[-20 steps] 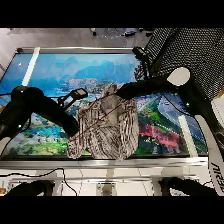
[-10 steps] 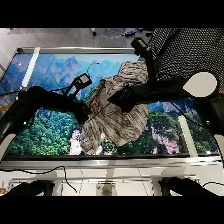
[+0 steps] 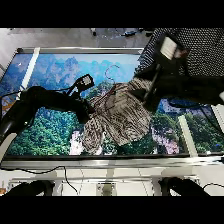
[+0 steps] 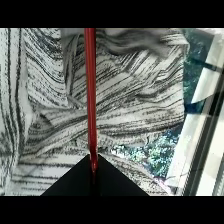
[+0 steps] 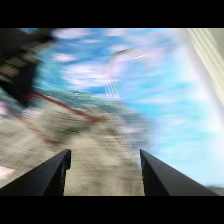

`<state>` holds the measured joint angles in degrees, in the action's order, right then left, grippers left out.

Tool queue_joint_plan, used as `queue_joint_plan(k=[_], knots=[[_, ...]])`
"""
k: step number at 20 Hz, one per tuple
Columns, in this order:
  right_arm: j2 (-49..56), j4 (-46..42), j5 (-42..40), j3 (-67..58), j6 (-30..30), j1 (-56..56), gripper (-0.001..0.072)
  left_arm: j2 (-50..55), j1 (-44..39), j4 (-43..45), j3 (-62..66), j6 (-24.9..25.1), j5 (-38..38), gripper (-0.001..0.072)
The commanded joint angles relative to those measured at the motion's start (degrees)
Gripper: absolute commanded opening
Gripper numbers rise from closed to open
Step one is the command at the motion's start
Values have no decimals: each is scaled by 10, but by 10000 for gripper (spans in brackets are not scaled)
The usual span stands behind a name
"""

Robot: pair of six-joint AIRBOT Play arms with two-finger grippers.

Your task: Fold the clothes and pants, and hang the long-sleeved shirts on hangers.

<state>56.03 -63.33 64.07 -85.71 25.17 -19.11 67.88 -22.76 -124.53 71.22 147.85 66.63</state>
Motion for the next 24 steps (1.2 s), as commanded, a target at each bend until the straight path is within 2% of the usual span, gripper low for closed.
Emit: queue_joint_plan(k=[1,4,9,10,13,14,15,18,19,20,22,23,24], knots=[[7,-27,9,0,-123,44,507,0,0,-27,-1,39,0,23],[61,7,77,0,-103,50,507,0,0,-33,-1,45,1,23],[127,33,54,0,-111,19,504,0,0,-33,-1,45,2,23],[136,33,51,0,-111,14,454,0,0,-33,-1,45,2,23],[153,39,0,0,-75,8,133,1,0,-33,-2,45,2,23],[154,38,-19,0,-57,8,80,1,0,-33,-2,45,4,23],[154,38,-26,0,-51,8,42,1,0,-33,-2,45,5,23],[154,35,-19,0,-34,9,40,1,0,-33,-2,44,6,24],[153,25,-19,0,-24,9,40,0,0,-33,-2,30,6,38],[153,11,-19,0,-16,9,40,-3,1,-33,-2,-5,10,57],[148,-20,-21,0,2,10,40,-21,1,-32,-2,-100,34,337],[146,-28,-24,0,10,12,40,-37,1,-30,-2,-135,54,432],[143,-28,-31,0,16,18,40,-55,2,-27,-2,-156,70,432]])
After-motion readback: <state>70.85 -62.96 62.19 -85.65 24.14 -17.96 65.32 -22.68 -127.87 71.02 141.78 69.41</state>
